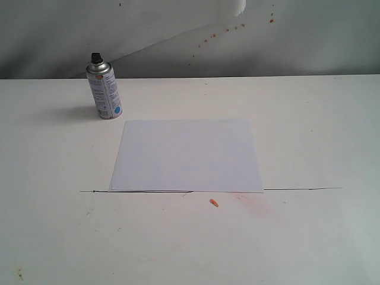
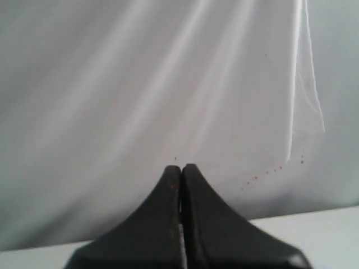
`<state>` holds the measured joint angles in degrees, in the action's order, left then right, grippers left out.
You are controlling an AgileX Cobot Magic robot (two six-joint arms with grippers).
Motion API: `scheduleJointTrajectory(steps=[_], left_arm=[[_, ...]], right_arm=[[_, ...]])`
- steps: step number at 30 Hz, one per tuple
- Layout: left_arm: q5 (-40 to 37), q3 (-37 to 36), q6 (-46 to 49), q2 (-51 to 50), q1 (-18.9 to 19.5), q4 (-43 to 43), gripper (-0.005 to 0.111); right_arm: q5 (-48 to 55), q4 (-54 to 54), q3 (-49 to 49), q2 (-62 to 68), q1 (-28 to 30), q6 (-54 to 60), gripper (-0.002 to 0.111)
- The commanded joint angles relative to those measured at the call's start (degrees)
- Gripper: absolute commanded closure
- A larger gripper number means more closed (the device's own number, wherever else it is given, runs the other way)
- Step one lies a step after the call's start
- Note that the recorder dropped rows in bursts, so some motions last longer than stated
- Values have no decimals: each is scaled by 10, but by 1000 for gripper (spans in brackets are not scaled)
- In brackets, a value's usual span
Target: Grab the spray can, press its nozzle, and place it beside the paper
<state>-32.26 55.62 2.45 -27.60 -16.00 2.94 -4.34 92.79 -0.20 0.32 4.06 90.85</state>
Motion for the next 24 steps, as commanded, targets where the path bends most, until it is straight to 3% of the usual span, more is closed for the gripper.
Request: scheduleJointTrajectory(steps=[1, 5, 7, 12, 19, 24], left_arm=[[-11, -3, 8, 70, 1, -51, 106], [-57, -3, -25, 96, 1, -147, 106], [-69, -8, -90, 96, 1, -204, 106], [-18, -76, -176, 95, 1, -260, 106], [136, -229, -126, 95, 1, -155, 106], [200, -329, -1, 95, 1, -29, 106]], right_arm=[[-1, 2, 2, -1, -1, 2, 108], [-1, 2, 2, -1, -1, 2, 108], [-1, 2, 2, -1, -1, 2, 108], [-1, 2, 2, -1, -1, 2, 108], [-1, 2, 2, -1, -1, 2, 108], [-1, 2, 2, -1, -1, 2, 108]])
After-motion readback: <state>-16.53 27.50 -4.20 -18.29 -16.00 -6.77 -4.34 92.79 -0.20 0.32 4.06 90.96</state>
